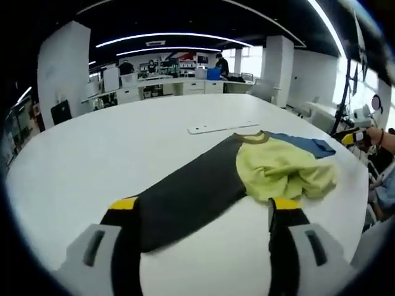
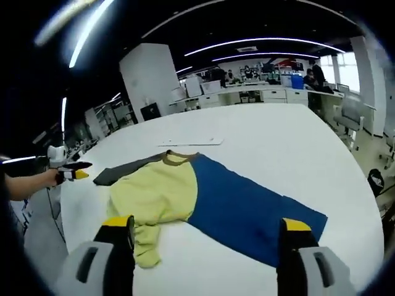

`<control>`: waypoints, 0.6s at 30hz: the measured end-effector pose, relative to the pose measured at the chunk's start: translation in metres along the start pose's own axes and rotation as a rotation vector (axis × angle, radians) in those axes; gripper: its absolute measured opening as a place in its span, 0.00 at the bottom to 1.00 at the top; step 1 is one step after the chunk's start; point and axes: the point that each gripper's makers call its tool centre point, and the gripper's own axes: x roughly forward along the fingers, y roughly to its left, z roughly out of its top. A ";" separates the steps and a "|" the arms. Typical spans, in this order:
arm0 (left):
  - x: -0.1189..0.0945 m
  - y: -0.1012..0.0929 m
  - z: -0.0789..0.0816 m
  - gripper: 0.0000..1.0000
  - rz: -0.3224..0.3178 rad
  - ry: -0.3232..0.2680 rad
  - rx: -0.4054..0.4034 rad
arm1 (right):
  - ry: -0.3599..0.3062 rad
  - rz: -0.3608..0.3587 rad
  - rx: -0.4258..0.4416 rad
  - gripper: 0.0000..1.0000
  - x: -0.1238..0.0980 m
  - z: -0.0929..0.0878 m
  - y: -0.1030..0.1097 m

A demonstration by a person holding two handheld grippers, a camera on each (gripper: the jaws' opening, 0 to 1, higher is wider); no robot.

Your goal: Fold the garment on the visible template until the final outline fits inside the template.

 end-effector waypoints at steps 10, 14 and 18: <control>-0.019 -0.023 0.001 0.98 -0.043 -0.038 -0.005 | 0.023 0.154 -0.074 1.00 0.005 0.001 0.052; -0.025 -0.031 -0.006 0.99 -0.053 -0.018 0.016 | 0.029 0.211 -0.096 0.99 0.006 0.001 0.075; -0.032 -0.041 -0.009 0.99 -0.070 -0.011 0.032 | 0.036 0.262 -0.133 0.97 0.006 0.002 0.097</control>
